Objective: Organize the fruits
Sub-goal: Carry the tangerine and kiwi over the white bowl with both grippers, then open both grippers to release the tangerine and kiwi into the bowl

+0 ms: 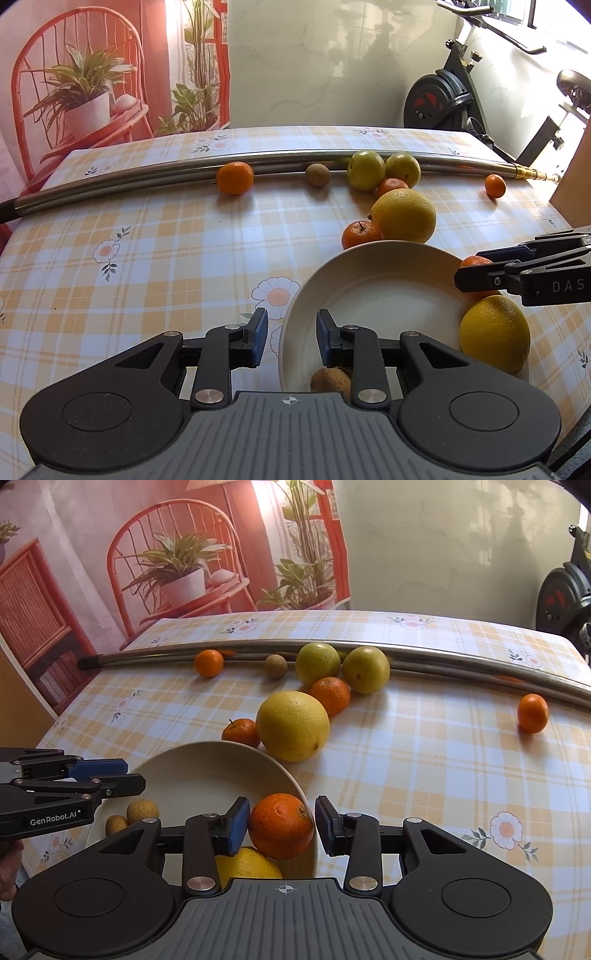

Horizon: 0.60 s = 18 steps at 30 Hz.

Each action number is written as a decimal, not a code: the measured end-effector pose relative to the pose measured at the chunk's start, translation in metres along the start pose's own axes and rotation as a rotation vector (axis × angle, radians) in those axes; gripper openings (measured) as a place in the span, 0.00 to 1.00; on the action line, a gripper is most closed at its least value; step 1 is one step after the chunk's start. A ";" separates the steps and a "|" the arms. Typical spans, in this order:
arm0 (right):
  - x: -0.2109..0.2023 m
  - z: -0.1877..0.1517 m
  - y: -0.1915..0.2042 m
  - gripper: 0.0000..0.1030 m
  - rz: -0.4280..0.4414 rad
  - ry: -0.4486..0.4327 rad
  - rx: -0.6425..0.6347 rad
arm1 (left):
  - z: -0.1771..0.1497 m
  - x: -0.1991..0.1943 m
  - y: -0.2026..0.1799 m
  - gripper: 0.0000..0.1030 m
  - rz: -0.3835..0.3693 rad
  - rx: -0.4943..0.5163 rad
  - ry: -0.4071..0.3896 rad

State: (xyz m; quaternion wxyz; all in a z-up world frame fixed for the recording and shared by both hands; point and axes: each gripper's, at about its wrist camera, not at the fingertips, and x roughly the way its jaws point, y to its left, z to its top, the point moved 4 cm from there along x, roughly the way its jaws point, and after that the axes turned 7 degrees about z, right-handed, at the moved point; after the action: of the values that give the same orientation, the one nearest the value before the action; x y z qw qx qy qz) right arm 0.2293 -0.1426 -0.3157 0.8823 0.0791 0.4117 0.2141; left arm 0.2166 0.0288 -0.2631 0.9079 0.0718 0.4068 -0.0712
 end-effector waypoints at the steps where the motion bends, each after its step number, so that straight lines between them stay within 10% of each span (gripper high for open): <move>1: 0.000 0.000 0.000 0.35 0.000 0.001 0.000 | -0.001 -0.001 0.001 0.29 0.003 -0.001 0.000; 18: -0.013 0.006 -0.007 0.40 -0.010 -0.044 0.024 | 0.013 -0.012 0.016 0.29 0.017 -0.088 -0.045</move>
State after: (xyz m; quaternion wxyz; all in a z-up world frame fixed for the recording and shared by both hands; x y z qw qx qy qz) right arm 0.2288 -0.1546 -0.3044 0.8911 0.0923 0.3953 0.2031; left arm 0.2206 0.0429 -0.2444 0.9196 0.0338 0.3886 -0.0472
